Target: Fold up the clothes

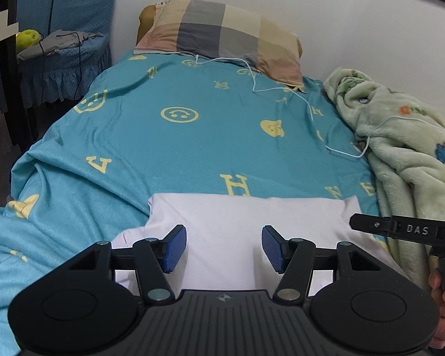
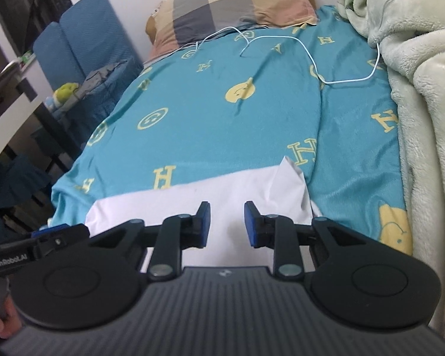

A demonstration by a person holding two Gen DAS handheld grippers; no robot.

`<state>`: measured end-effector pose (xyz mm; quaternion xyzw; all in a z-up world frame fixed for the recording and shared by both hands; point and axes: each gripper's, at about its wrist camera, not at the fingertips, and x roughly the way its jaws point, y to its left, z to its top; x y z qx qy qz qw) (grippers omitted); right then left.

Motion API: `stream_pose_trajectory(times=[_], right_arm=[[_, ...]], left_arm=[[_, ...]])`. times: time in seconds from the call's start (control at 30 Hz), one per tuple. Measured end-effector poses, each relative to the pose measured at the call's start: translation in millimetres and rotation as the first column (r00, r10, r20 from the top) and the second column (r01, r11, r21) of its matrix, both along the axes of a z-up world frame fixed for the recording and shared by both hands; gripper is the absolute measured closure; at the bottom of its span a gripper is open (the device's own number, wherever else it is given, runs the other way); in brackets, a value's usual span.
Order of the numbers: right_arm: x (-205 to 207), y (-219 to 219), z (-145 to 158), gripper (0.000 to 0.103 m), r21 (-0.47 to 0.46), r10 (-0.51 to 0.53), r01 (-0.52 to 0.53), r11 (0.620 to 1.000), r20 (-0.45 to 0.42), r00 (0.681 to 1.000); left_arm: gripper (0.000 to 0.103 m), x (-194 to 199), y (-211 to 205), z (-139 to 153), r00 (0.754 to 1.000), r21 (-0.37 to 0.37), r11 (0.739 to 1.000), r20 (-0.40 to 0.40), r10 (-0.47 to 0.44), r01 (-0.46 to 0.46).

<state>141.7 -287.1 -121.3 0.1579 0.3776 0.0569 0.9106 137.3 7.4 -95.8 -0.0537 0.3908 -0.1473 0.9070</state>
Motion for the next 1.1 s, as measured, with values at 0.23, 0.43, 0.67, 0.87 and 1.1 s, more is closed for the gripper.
stream_pose_trajectory(times=[0.23, 0.43, 0.67, 0.87, 1.1], right_arm=[[5.3, 5.9, -17.9, 0.075, -0.014, 0.019, -0.020, 1.000, -0.053, 0.998], [16.6, 9.5, -36.4, 0.075, 0.004, 0.024, -0.023, 1.000, -0.099, 0.995], [19.3, 7.0, -39.3, 0.076, 0.019, 0.018, -0.016, 1.000, -0.100, 0.995], [4.2, 4.8, -24.1, 0.075, 0.004, 0.010, -0.009, 1.000, -0.088, 0.996], [-28.3, 3.7, 8.0, 0.075, -0.018, 0.034, -0.036, 0.999, -0.095, 0.995]], left_arm=[[0.044, -5.3, -13.4, -9.9, 0.999, 0.020, 0.999, -0.027, -0.033, 0.034], [0.044, 4.6, -17.5, -31.3, 0.996, 0.036, 0.998, -0.075, -0.051, 0.054], [0.044, 10.7, -18.4, -40.2, 0.995, 0.045, 0.997, -0.078, -0.054, 0.058], [0.044, -2.1, -16.4, -24.4, 0.998, 0.044, 0.998, -0.049, -0.042, 0.044], [0.044, -44.0, -19.3, 2.7, 0.998, 0.056, 0.996, -0.007, -0.062, 0.063]])
